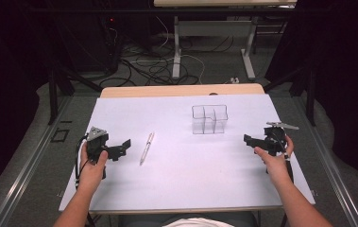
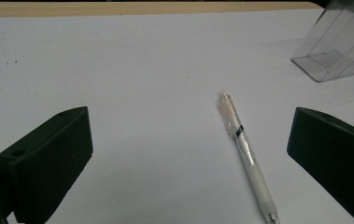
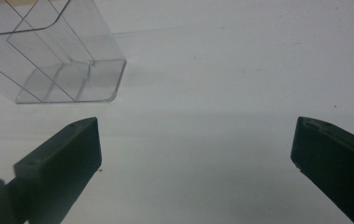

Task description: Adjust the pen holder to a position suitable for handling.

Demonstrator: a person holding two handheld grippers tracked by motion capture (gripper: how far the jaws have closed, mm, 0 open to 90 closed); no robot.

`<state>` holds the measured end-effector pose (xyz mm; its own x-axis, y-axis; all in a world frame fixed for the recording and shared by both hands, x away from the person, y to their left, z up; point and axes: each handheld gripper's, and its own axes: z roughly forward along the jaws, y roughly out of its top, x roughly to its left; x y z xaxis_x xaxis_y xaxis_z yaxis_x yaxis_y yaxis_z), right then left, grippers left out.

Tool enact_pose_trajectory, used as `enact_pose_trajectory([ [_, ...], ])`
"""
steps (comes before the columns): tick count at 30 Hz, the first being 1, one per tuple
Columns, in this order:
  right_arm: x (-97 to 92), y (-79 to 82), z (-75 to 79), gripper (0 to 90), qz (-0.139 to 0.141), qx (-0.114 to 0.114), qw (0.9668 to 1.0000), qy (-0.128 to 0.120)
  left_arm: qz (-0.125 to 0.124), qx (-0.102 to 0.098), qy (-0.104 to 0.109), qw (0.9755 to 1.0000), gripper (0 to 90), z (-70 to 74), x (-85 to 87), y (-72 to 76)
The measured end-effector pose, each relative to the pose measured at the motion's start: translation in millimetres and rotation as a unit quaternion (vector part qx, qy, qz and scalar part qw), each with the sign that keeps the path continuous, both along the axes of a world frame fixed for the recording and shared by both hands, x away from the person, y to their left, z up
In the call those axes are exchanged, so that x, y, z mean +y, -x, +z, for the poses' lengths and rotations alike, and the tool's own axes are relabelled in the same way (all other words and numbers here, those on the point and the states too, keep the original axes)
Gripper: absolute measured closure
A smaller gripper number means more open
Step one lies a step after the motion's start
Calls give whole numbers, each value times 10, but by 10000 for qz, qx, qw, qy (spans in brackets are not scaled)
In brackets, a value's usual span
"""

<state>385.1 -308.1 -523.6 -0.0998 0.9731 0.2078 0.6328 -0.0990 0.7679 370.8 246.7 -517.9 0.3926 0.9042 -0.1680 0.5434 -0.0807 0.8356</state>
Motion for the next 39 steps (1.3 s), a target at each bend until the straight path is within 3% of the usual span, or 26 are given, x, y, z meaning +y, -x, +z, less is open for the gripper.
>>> enact_pose_trajectory([
  [6,10,15,-12,52,87,-130,9998,85,42,41,-41,10000,2,-3,6,-3],
  [13,67,-15,24,146,101,-127,9999,41,37,45,-88,9999,2,-1,23,45],
  [17,136,-13,108,163,189,-267,9993,170,56,48,-50,10000,3,7,28,69],
  [20,172,-43,171,182,286,-495,9978,333,49,56,-90,9999,3,-3,22,68],
  [24,192,-96,285,310,391,-723,9954,495,61,87,-111,9999,4,-14,13,59],
  [27,209,-163,357,381,509,-787,9948,407,67,89,-131,9999,4,-15,11,56],
  [31,256,-265,413,407,608,-778,9948,261,76,93,-129,9998,4,-17,14,59],
  [35,303,-381,455,412,781,-755,9933,401,71,103,-136,9998,4,-22,19,60],
  [39,326,-500,516,421,759,-665,9940,426,67,102,-115,9999,4,-22,19,61],
])
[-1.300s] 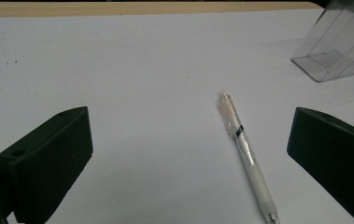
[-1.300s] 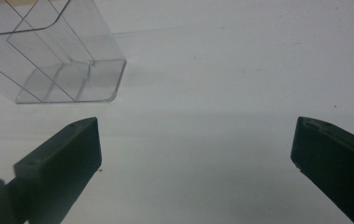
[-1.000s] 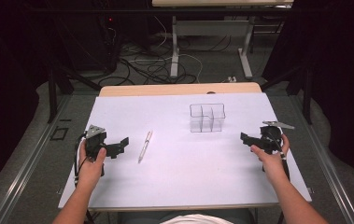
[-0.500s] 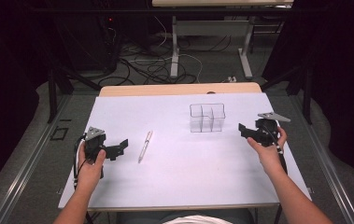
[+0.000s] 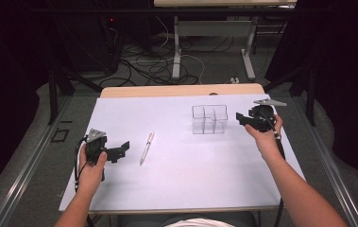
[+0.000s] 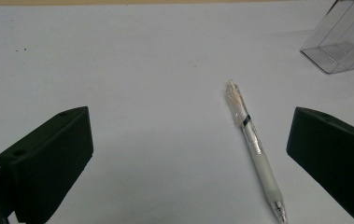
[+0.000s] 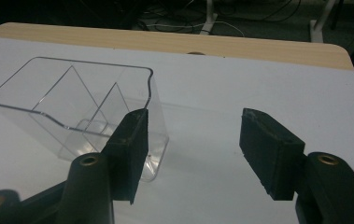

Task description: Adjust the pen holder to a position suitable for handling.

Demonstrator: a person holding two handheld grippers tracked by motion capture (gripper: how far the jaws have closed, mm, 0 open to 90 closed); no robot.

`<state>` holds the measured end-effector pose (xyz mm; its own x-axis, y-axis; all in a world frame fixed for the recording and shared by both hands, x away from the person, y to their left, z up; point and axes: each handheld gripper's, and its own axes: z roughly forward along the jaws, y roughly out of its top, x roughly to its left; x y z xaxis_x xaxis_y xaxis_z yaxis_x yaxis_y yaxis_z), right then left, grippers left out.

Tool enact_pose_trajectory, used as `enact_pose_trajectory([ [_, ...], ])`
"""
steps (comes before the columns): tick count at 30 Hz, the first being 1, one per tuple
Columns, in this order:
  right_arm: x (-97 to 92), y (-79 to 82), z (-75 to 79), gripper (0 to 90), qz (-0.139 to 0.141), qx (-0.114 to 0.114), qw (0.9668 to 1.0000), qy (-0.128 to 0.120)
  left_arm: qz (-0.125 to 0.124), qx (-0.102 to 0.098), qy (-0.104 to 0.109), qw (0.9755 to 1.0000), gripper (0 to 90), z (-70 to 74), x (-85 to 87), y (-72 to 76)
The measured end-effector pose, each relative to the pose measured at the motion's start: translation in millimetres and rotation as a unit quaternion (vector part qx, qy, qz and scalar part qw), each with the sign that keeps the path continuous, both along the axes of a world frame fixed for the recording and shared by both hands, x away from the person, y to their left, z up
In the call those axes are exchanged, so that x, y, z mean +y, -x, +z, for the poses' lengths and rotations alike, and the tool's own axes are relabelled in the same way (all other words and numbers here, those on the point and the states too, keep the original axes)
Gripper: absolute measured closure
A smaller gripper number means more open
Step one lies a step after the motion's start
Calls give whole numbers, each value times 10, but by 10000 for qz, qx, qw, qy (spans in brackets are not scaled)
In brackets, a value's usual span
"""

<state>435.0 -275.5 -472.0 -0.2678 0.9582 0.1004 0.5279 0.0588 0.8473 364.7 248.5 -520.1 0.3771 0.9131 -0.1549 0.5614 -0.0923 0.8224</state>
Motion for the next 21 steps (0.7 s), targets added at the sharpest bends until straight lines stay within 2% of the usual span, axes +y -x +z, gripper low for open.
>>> enact_pose_trajectory([
  [3,3,-83,42,443,-13,34,10000,56,9,6,9,10000,4,-2,1,-2],
  [6,2,-168,53,455,42,181,9998,-115,11,37,13,10000,4,-6,6,-6],
  [8,23,-212,58,455,23,235,9997,-66,12,40,21,10000,4,-9,7,-8],
  [9,29,-232,58,464,26,211,9998,-2,13,41,17,10000,4,-10,8,-9],
  [12,66,-274,51,575,-24,208,9998,-16,13,65,-22,10000,5,-20,10,-14],
  [15,116,-314,31,597,41,60,9999,71,31,59,-24,10000,6,-33,4,-21],
  [18,162,-365,17,618,48,95,9998,195,33,53,-19,10000,7,-31,4,-21],
  [21,192,-404,-13,662,26,26,9997,256,26,54,-21,10000,7,-30,2,-19],
])
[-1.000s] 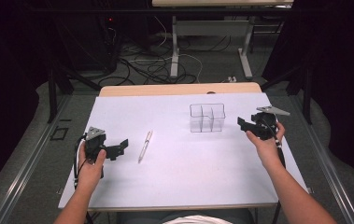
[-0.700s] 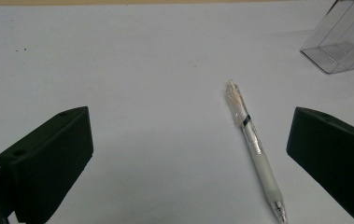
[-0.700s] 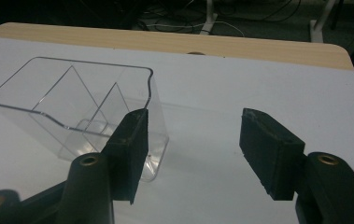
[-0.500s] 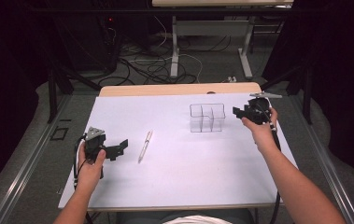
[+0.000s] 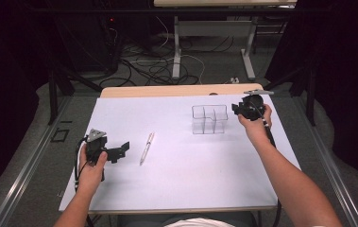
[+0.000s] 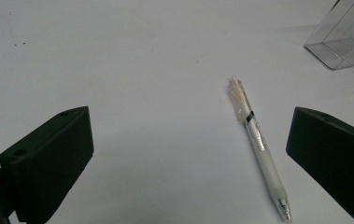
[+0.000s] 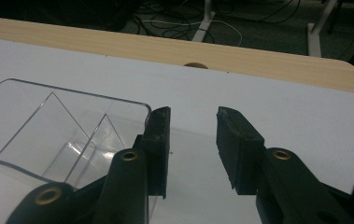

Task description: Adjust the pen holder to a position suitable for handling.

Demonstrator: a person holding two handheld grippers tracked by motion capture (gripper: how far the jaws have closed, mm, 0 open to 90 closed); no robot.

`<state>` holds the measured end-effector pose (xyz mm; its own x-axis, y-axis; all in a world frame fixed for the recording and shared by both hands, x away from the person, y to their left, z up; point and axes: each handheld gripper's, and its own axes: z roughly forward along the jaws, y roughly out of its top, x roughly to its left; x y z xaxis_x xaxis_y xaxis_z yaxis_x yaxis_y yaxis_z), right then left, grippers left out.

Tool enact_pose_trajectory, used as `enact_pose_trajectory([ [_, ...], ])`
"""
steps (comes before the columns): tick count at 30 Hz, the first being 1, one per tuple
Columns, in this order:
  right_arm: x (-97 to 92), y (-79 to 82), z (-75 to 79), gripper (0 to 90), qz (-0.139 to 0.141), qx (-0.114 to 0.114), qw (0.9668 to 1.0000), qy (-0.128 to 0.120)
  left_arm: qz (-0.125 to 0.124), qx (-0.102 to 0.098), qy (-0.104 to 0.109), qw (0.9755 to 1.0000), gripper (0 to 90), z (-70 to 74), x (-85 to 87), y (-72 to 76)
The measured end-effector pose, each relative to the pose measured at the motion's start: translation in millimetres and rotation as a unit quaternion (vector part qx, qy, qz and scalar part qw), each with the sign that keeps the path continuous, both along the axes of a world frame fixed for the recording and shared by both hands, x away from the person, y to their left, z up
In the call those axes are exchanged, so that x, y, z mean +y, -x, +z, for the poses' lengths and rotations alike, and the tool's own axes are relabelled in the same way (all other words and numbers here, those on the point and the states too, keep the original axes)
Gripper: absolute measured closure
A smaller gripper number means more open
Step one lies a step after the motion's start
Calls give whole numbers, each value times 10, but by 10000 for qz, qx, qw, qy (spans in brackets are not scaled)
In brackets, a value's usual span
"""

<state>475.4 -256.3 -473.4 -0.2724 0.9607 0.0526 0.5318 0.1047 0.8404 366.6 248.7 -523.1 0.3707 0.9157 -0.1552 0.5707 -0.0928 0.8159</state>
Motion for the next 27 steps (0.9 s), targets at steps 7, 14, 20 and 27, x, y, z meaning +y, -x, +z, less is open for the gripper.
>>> enact_pose_trajectory([
  [7,63,-103,-145,750,186,194,9996,54,-2,0,8,10000,6,-7,6,-5],
  [14,136,-145,-229,826,147,325,9993,57,-11,40,-3,10000,10,-3,18,-7],
  [20,146,-157,-262,887,81,459,9989,-95,-16,32,-8,10000,10,-4,18,-8],
  [27,158,-166,-289,893,66,466,9988,-119,-15,25,-14,10000,10,-7,14,-10],
])
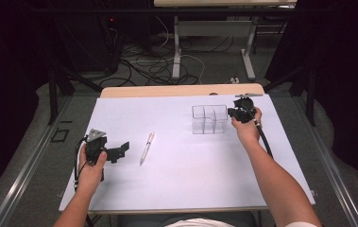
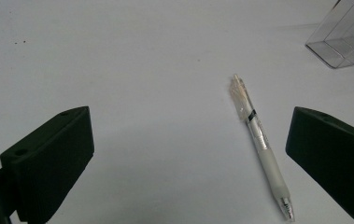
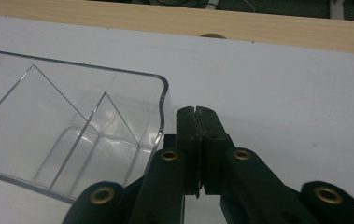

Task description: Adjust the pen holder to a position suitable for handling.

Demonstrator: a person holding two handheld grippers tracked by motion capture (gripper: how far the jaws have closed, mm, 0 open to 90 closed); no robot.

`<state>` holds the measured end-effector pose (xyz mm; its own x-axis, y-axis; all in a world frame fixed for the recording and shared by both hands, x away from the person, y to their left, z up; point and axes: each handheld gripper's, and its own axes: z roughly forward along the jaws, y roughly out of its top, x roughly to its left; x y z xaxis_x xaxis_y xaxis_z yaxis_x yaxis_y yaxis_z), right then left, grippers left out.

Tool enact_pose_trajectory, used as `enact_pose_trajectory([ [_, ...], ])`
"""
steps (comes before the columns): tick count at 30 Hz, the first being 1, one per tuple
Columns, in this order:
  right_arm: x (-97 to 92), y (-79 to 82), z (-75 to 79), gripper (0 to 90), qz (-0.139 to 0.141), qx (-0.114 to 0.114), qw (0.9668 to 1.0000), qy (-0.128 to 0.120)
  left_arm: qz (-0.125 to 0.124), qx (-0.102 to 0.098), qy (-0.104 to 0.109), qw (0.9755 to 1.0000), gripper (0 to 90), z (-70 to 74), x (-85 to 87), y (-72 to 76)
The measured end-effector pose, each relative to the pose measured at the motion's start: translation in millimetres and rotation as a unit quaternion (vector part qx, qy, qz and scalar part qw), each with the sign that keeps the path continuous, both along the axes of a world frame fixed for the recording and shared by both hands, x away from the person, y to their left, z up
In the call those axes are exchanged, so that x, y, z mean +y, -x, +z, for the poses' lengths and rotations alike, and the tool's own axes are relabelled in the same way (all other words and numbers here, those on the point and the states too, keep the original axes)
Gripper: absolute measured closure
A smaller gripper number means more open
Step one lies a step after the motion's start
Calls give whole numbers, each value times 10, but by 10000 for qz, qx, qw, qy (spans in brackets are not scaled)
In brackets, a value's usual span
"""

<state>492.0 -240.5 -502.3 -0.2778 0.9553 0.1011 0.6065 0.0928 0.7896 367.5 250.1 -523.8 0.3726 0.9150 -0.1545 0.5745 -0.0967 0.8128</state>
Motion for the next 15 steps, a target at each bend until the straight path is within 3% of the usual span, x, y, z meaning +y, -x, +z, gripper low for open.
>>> enact_pose_trajectory([
  [15,42,39,-1,900,37,-117,9999,6,1,3,-5,10000,10,-3,-1,-2],
])
